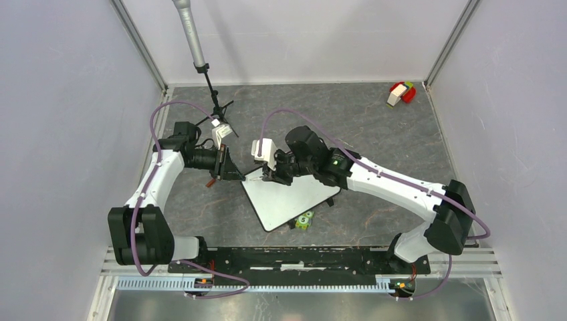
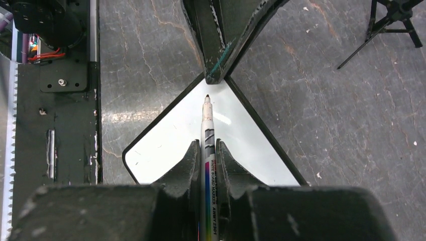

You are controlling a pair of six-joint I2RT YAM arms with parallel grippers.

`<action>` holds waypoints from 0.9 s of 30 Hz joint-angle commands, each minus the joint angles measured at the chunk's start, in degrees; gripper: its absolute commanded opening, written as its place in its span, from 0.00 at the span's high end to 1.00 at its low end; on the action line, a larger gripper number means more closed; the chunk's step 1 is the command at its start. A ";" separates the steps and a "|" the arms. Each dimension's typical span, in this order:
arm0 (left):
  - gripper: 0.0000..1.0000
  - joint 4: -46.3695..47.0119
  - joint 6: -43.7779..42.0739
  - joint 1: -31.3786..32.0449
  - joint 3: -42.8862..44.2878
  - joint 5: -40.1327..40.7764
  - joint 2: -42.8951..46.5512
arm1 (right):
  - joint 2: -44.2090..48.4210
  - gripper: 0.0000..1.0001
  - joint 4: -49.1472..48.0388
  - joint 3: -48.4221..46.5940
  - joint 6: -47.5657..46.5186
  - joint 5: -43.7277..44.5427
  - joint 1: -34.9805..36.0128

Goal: Write a sentence on the whiteboard

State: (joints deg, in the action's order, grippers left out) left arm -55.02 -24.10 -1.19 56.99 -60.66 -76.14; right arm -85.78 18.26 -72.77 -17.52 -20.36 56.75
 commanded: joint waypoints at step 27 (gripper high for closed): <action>0.97 1.37 -1.81 0.51 0.41 -2.35 0.33 | -3.98 1.00 -2.86 -1.96 1.01 6.27 2.10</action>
State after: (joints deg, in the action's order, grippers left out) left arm -54.63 -24.21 -0.99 56.99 -60.69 -76.16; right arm -89.65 17.39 -73.82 -16.71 -15.51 58.50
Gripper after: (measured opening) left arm 0.113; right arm 0.156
